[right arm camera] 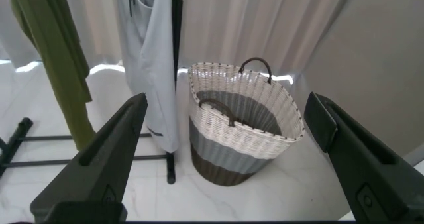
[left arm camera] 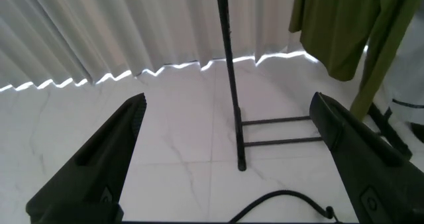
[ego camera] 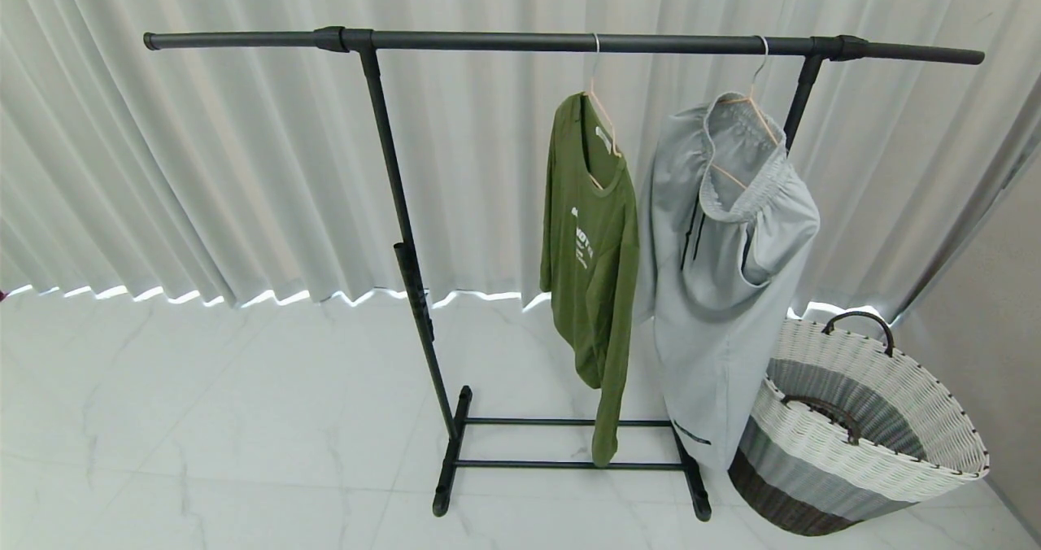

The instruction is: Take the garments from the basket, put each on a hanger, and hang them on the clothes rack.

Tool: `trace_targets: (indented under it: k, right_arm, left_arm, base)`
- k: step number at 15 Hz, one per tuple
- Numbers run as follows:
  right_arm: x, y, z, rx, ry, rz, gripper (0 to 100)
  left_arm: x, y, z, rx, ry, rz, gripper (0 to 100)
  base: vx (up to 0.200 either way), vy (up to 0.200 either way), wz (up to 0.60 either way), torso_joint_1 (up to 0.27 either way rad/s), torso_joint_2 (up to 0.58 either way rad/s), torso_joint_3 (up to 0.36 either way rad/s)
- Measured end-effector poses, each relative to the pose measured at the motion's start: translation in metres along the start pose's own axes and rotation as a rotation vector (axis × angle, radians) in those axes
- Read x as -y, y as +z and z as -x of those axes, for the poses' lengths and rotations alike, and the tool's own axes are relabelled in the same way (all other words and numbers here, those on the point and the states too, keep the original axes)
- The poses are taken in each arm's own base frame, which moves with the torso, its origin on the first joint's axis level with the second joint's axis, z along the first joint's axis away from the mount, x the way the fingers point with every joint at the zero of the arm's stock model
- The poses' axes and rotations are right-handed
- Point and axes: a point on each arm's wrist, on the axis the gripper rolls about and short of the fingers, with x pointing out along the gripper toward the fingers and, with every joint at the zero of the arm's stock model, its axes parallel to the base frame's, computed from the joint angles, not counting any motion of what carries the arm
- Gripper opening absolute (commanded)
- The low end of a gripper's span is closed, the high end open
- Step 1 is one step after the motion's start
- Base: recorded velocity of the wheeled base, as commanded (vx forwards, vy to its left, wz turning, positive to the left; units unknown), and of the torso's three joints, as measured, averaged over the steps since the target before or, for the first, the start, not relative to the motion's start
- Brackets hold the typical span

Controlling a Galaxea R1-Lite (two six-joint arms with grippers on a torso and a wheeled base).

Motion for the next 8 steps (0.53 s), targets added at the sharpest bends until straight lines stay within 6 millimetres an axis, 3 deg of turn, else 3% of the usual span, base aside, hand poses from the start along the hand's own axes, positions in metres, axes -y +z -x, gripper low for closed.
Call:
trace_targets:
  k: [2,8]
  right_arm:
    - [-0.0002,-0.0029,0.0001,-0.028,0.001,-0.087,100]
    - [-0.0022,-0.0052,0.0003,-0.049,0.088,-0.052,100]
  left_arm:
    - [0.0,-0.0001,0.0003,0.003,0.004,0.006,100]
    - [0.0012,0.0002,0.0005,-0.014,0.087,0.002,100]
  base:
    - [0.0,0.0,0.0,0.0,0.0,0.0]
    - [0.0,0.0,0.0,0.0,0.0,0.0]
